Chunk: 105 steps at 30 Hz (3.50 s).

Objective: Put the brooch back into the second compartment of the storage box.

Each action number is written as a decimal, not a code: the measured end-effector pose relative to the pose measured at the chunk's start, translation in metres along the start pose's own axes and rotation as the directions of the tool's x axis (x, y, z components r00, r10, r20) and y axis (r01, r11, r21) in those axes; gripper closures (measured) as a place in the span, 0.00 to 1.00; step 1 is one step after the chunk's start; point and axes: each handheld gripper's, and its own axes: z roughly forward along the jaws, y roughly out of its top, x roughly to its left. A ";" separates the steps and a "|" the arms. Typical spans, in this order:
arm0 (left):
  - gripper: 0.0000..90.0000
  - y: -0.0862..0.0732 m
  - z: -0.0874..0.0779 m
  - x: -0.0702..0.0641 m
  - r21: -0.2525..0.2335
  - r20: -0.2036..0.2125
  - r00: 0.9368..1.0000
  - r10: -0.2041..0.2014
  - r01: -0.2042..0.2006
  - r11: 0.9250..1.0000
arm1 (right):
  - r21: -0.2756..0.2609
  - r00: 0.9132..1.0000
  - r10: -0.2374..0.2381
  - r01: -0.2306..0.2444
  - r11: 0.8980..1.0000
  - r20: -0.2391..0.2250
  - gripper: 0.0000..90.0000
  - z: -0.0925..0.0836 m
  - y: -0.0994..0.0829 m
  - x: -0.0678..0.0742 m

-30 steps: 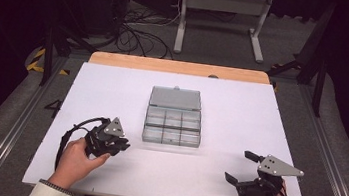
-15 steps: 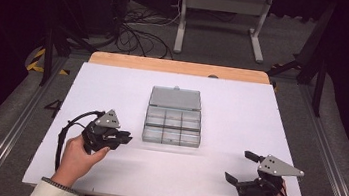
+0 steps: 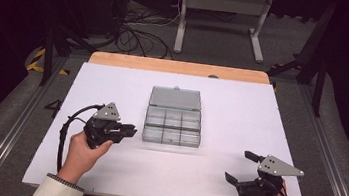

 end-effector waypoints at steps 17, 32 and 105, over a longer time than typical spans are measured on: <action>0.87 0.025 0.011 0.005 -0.057 0.023 0.999 -0.027 0.028 0.998 | 0.002 1.000 0.000 0.000 1.000 -0.003 0.01 0.000 0.000 0.000; 0.87 0.045 0.032 0.011 -0.091 0.058 0.998 -0.024 0.029 0.995 | 0.001 1.000 0.003 -0.003 1.000 -0.006 0.01 0.000 0.000 0.000; 0.86 0.056 0.134 0.021 -0.002 -0.078 0.996 -0.050 0.050 0.999 | 0.002 1.000 0.002 -0.002 1.000 -0.018 0.01 0.000 -0.001 -0.002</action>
